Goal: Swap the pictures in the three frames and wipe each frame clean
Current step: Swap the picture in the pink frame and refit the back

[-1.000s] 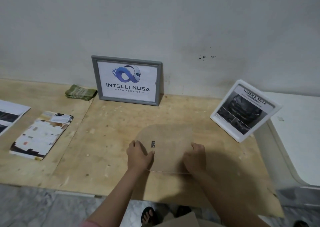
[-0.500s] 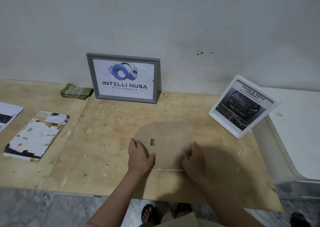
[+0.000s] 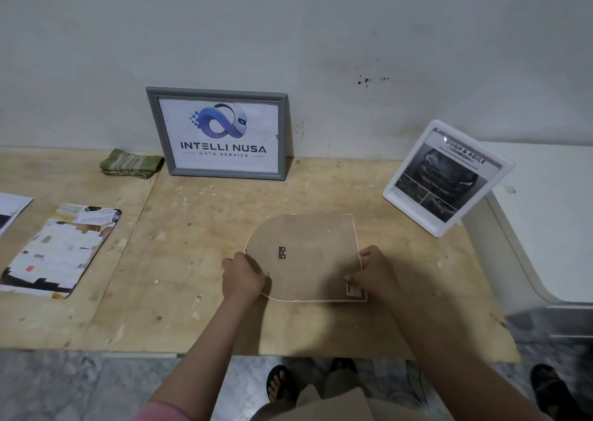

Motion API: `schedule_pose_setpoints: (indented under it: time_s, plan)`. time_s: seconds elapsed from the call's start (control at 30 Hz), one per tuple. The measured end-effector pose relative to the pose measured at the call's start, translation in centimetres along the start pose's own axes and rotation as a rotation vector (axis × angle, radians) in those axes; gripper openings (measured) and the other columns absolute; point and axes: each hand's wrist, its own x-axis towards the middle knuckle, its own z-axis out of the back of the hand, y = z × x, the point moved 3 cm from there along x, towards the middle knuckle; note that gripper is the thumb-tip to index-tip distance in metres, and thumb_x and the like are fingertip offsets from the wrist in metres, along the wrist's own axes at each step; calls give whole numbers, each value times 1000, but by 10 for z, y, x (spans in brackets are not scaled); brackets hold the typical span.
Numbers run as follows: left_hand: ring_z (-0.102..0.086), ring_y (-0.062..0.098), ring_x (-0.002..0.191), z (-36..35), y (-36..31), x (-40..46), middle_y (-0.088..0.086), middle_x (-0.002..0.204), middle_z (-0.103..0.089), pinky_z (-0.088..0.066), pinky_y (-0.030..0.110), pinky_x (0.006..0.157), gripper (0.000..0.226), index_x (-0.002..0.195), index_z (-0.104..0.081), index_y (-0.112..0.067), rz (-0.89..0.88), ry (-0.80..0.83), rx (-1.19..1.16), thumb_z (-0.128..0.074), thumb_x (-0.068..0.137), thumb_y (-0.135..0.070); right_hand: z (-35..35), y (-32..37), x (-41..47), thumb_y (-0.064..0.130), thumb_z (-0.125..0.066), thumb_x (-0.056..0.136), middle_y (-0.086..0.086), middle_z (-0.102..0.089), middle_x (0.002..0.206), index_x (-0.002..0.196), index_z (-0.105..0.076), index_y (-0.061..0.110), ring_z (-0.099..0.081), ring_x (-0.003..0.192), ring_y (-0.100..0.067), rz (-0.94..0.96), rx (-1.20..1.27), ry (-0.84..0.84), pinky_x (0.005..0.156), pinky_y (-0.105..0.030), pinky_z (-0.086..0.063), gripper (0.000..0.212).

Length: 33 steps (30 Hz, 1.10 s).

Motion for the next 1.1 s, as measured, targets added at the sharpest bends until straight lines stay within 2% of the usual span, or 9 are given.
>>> schedule_pose_setpoints:
  time_s: [0.17, 0.37, 0.43, 0.5, 0.63, 0.73, 0.87, 0.93, 1.1]
  plan:
    - [-51, 36, 112, 2, -5, 6, 18, 127, -40, -44, 40, 92, 60, 121, -45, -3, 49, 65, 34, -77, 75, -22, 3, 4, 3, 10, -82, 61, -3, -65, 90, 91, -40, 17, -58, 78, -18, -37, -26, 74, 56, -27, -40, 52]
    - [-46, 36, 119, 4, -9, 19, 18, 129, -40, -44, 38, 94, 75, 124, -41, -3, 152, 101, -1, -81, 66, -28, -5, 5, 12, 10, -82, 53, -9, -65, 93, 99, -54, 5, -64, 82, -22, -108, 18, 113, 69, -33, -54, 54]
    - [-52, 35, 115, 4, -8, 24, 17, 125, -50, -46, 38, 92, 70, 119, -46, -2, 165, 57, -90, -80, 67, -35, -8, 4, 12, 15, -79, 57, -9, -69, 83, 90, -65, 1, -65, 68, -16, -125, 99, 109, 59, -28, -53, 38]
    - [-59, 35, 105, 6, -8, 28, 17, 113, -62, -50, 37, 85, 58, 109, -53, 0, 177, -10, -218, -74, 73, -40, -9, 7, 9, 20, -71, 73, -9, -67, 74, 79, -70, 1, -60, 58, -13, -149, 227, 66, 51, -22, -45, 20]
    - [-62, 32, 94, 13, -8, 32, 14, 98, -66, -41, 31, 72, 38, 93, -59, -1, 161, -108, -362, -66, 84, -37, -6, 11, 13, 44, -63, 83, -4, -56, 70, 70, -56, 7, -57, 72, -24, -247, 469, -130, 67, -32, -47, 40]
    - [-63, 30, 91, 14, -9, 35, 12, 93, -64, -47, 35, 79, 25, 89, -56, -8, 111, -105, -429, -71, 82, -26, -5, 13, 18, 39, -62, 86, -7, -59, 66, 60, -57, 8, -56, 67, -25, -195, 506, -200, 67, -34, -48, 40]
    - [-61, 27, 73, 13, -3, 41, 10, 73, -62, -53, 45, 78, 19, 70, -59, -12, 90, -51, -489, -74, 79, -18, -1, 14, 20, 32, -67, 84, -6, -55, 65, 66, -57, 6, -49, 63, -20, -128, 566, -237, 59, -28, -40, 33]
    - [-58, 24, 69, 14, -1, 43, 8, 67, -59, -54, 46, 76, 22, 65, -57, -13, 99, -37, -520, -75, 78, -15, -1, 12, 22, 30, -69, 82, -8, -57, 68, 74, -61, -2, -50, 64, -20, -138, 597, -233, 62, -30, -43, 34]
    - [-55, 22, 65, 22, -15, 39, 11, 78, -58, -48, 30, 60, 25, 70, -50, -12, 127, 41, -588, -73, 80, -15, -2, 9, 20, 24, -69, 83, -14, -62, 77, 77, -62, 1, -54, 69, -23, -122, 646, -177, 66, -35, -47, 24]
